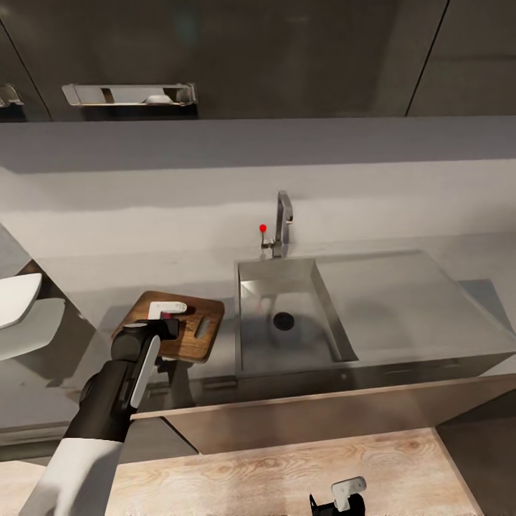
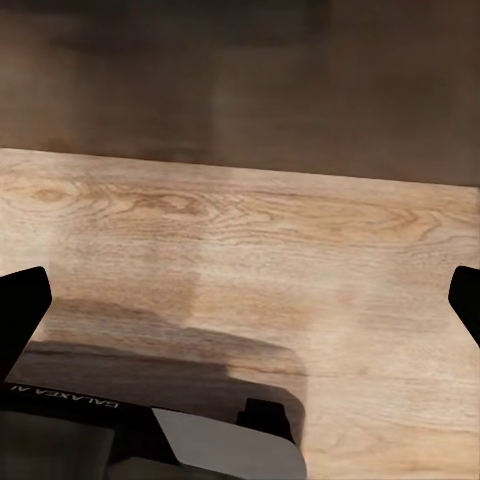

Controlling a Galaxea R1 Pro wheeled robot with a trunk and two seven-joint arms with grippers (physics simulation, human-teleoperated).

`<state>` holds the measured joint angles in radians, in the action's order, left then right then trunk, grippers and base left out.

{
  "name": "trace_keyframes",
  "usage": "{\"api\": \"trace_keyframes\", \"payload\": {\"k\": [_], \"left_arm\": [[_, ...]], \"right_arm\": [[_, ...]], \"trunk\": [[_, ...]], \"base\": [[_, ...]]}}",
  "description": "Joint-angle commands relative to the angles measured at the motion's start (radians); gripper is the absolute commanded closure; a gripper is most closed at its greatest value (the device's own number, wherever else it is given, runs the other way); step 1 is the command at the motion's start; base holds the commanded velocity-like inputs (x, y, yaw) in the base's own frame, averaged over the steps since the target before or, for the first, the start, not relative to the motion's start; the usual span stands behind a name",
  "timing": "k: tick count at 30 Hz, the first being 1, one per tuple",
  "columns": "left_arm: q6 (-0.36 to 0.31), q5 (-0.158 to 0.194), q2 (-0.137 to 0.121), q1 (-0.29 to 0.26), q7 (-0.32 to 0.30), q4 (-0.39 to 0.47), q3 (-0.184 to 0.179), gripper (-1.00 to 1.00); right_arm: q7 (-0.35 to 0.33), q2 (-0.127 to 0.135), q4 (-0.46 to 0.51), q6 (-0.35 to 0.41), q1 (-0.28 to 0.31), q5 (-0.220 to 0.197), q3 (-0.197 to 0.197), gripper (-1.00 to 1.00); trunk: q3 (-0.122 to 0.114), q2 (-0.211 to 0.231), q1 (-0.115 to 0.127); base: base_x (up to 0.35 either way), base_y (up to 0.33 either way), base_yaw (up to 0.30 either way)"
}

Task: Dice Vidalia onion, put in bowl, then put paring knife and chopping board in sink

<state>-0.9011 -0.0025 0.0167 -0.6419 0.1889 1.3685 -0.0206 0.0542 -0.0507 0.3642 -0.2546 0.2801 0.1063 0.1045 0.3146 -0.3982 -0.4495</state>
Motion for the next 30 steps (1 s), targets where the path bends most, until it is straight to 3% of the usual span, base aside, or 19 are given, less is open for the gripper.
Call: {"api": "trace_keyframes", "payload": {"k": [1, 12, 30], "left_arm": [[-0.005, -0.002, 0.0, -0.001, 0.001, 0.001, -0.001, 1.0], [-0.005, -0.002, -0.001, -0.001, 0.001, 0.001, -0.001, 1.0], [-0.005, -0.004, -0.001, -0.001, 0.001, 0.006, -0.001, 1.0]], "right_arm": [[0.006, 0.0, -0.001, -0.002, 0.001, 0.01, 0.001, -1.0], [0.006, 0.0, -0.001, -0.002, 0.001, 0.01, 0.001, -1.0], [0.006, 0.0, -0.001, -0.002, 0.001, 0.01, 0.001, -1.0]], "trunk": [[0.003, -0.002, 0.0], [0.017, -0.002, 0.0], [0.019, -0.002, 0.0]], "base": [[0.0, 0.0, 0.0], [0.0, 0.0, 0.0], [0.077, 0.029, 0.0]]}}
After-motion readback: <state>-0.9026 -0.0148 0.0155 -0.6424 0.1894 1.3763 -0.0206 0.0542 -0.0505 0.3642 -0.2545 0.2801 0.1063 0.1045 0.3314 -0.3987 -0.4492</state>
